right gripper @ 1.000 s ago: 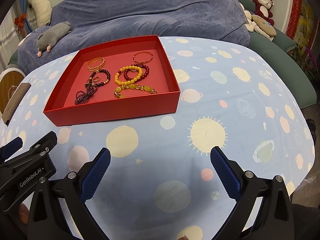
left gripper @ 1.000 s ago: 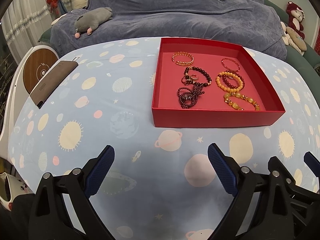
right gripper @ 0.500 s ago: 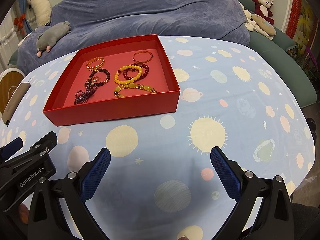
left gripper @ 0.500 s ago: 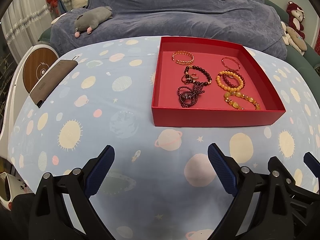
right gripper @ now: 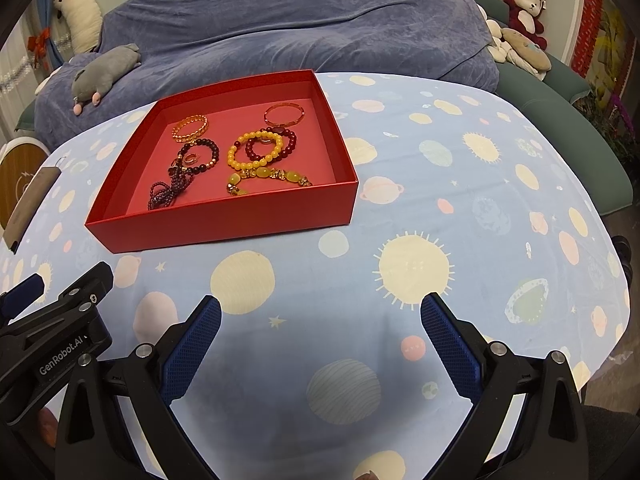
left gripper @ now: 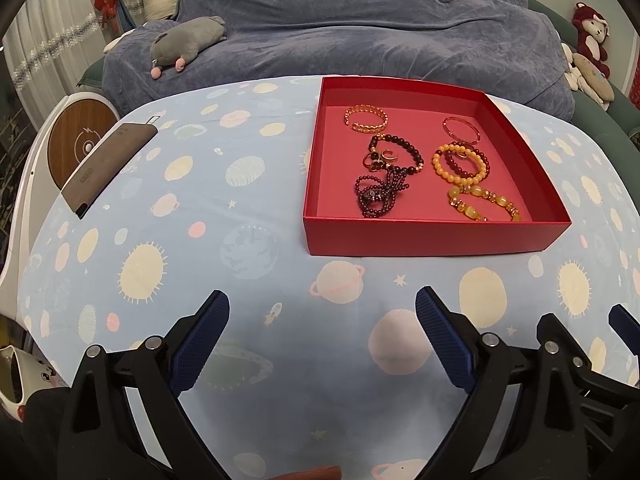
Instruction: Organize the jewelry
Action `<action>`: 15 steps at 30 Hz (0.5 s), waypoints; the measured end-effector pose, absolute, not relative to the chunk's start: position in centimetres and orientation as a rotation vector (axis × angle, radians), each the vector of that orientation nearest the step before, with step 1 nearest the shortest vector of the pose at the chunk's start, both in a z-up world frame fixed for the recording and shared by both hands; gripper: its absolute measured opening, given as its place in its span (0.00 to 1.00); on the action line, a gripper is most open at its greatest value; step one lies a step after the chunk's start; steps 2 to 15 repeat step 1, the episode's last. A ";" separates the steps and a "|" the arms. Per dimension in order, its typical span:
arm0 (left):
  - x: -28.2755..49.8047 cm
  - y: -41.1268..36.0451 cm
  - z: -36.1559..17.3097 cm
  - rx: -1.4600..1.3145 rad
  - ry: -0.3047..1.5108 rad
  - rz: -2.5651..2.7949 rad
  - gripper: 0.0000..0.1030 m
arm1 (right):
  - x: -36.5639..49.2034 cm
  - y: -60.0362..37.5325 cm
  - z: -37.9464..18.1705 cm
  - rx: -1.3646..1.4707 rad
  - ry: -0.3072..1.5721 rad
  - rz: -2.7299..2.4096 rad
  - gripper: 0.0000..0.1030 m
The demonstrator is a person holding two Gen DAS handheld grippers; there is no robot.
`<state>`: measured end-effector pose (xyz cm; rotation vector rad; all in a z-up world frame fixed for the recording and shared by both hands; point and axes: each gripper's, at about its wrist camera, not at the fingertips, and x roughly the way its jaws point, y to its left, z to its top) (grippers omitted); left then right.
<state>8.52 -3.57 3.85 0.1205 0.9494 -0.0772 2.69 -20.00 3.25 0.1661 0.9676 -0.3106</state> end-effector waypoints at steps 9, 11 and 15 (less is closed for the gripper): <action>8.5 -3.6 3.9 0.120 0.948 -0.077 0.87 | 2.7 -20.0 3.3 0.166 0.968 -0.311 0.94; 8.5 -3.6 3.9 0.120 0.948 -0.077 0.87 | 2.7 -20.0 3.3 0.166 0.968 -0.311 0.94; 8.5 -3.6 3.9 0.120 0.948 -0.077 0.87 | 2.7 -20.0 3.3 0.166 0.968 -0.311 0.94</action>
